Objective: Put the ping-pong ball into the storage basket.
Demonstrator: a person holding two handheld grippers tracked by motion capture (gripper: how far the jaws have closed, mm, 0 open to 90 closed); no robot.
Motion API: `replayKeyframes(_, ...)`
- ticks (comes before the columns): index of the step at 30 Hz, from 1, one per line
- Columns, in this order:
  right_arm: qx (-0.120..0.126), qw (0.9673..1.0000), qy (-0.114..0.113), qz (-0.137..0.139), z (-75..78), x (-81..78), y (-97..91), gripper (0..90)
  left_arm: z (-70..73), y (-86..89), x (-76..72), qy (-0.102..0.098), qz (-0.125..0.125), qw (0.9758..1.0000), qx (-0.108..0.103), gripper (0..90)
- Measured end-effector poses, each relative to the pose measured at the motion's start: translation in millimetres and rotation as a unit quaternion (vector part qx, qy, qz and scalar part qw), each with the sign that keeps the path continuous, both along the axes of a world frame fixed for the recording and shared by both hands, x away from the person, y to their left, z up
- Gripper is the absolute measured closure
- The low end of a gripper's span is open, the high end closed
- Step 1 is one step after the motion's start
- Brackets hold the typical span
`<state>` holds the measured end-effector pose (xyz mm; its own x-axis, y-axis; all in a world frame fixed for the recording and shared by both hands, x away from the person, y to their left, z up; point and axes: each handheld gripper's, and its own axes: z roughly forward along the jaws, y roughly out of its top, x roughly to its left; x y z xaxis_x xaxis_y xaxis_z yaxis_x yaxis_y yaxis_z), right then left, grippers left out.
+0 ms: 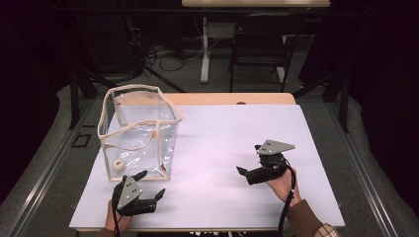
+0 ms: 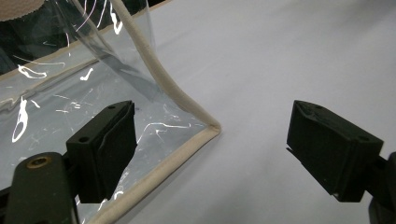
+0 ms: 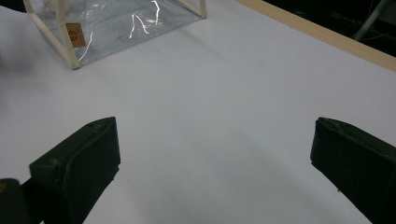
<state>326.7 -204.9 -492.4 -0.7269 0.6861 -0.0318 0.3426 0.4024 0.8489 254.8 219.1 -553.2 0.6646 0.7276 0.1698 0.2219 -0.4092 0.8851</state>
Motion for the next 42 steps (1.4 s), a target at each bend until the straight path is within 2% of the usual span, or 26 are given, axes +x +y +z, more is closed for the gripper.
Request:
replayKeyframes(10,-0.016,0.9998,-0.013,0.003,-13.9,-14.6,-8.4,0.9,0.0,0.1,-0.1,0.0,0.0,1.0,0.0,16.0)
replayKeyframes(19,-0.008,0.9995,-0.029,0.002,-26.2,-28.8,-19.1,0.9,-0.1,-0.2,-0.1,0.001,0.0,1.0,0.001,16.0)
replayKeyframes(25,-0.015,0.9994,-0.031,0.003,-37.1,-38.5,-23.6,0.8,-0.1,-0.1,-0.1,0.001,0.0,1.0,0.002,16.0)
replayKeyframes(38,-0.007,0.9984,-0.056,0.008,-49.0,-54.8,-32.8,0.6,0.3,0.2,-0.6,0.0,-0.001,1.0,0.002,16.0)
replayKeyframes(42,-0.019,0.9976,-0.065,0.012,-53.4,-59.9,-31.7,0.5,0.5,0.6,-1.0,-0.001,-0.001,1.0,0.001,16.0)
